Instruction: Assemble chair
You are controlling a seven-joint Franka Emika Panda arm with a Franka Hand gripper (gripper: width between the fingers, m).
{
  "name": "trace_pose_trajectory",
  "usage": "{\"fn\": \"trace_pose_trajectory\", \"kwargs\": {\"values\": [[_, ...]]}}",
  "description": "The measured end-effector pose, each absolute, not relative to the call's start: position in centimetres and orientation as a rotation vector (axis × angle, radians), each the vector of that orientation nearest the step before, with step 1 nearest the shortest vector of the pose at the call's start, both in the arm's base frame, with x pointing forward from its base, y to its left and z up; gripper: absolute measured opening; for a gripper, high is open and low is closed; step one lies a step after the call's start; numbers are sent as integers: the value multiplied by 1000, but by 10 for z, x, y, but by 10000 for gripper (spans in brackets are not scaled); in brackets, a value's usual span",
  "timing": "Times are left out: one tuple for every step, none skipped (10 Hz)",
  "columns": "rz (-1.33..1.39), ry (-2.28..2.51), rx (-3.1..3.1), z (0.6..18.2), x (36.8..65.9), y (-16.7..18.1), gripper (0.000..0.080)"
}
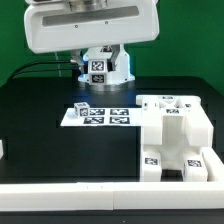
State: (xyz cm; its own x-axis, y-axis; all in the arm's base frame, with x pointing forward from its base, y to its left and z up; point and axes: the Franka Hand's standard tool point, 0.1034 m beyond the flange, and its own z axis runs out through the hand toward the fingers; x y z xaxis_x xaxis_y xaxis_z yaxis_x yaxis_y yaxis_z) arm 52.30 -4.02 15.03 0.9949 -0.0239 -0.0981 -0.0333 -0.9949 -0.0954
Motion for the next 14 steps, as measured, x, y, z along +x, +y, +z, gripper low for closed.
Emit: {"fn": "trace_pose_trajectory", "kwargs": {"values": [[61,51,-3053,150,523,-42,282],[-13,51,-3065,149,524,-44,282],[-116,104,-3073,154,530,-38,282],[-238,114,-3060,168,536,-9,282],[-375,105,-3041,177,541,17,282],[-494,172,-3009,179,545,43,282],[-588,195,-2978,180,547,66,282],[-675,177,-2963,174,544,78,282],[-671,163,-2973,173,542,72,282],[-670,165,-2973,174,544,72,282],[-668,163,-2973,173,544,72,282],[-666,146,-2978,170,545,74,282],[-675,85,-2985,164,553,85,282],[-730,-59,-2998,159,562,87,282]]}}
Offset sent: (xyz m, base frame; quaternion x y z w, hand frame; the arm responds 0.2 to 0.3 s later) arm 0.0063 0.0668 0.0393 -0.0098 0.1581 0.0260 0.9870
